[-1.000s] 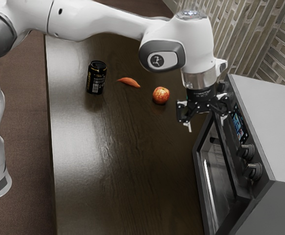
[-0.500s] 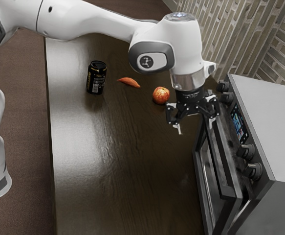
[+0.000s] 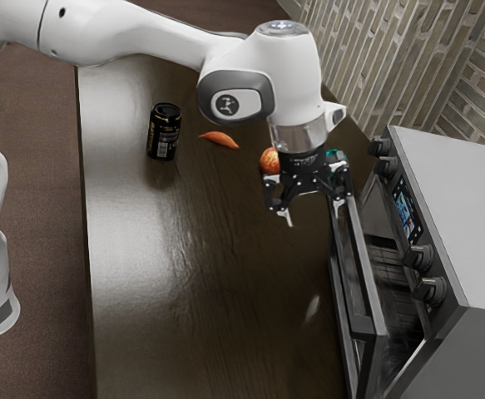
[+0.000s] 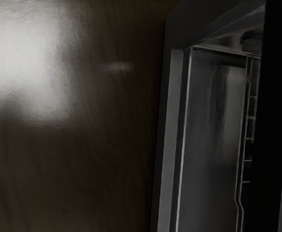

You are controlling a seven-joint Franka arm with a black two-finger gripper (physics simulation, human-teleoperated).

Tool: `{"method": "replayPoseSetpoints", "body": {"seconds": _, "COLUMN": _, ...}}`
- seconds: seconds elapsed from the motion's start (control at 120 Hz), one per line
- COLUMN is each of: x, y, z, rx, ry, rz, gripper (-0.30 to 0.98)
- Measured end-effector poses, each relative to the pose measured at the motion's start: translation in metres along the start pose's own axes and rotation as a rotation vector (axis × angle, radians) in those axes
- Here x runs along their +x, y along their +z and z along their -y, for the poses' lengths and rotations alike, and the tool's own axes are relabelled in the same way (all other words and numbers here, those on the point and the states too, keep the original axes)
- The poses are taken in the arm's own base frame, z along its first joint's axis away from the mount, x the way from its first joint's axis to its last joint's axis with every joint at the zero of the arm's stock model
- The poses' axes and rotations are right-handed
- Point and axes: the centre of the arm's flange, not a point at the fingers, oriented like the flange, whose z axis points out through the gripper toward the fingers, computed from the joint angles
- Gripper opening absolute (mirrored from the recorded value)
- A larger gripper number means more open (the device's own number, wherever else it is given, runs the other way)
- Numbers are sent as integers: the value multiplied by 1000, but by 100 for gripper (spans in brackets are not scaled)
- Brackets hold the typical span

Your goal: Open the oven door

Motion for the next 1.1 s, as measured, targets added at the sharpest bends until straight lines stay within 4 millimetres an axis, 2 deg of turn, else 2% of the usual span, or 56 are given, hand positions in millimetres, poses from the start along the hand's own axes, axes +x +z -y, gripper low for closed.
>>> {"method": "replayPoseSetpoints", "body": {"seconds": 0.5, "x": 7, "y": -13, "z": 27, "rx": -6, "ry": -28, "rz": -10, "gripper": 54}}
{"method": "replayPoseSetpoints", "body": {"seconds": 0.767, "x": 16, "y": -13, "z": 40, "rx": 4, "ry": -67, "rz": 2, "gripper": 53}}
{"method": "replayPoseSetpoints", "body": {"seconds": 1.1, "x": 23, "y": -16, "z": 72, "rx": 11, "ry": -115, "rz": 14, "gripper": 53}}
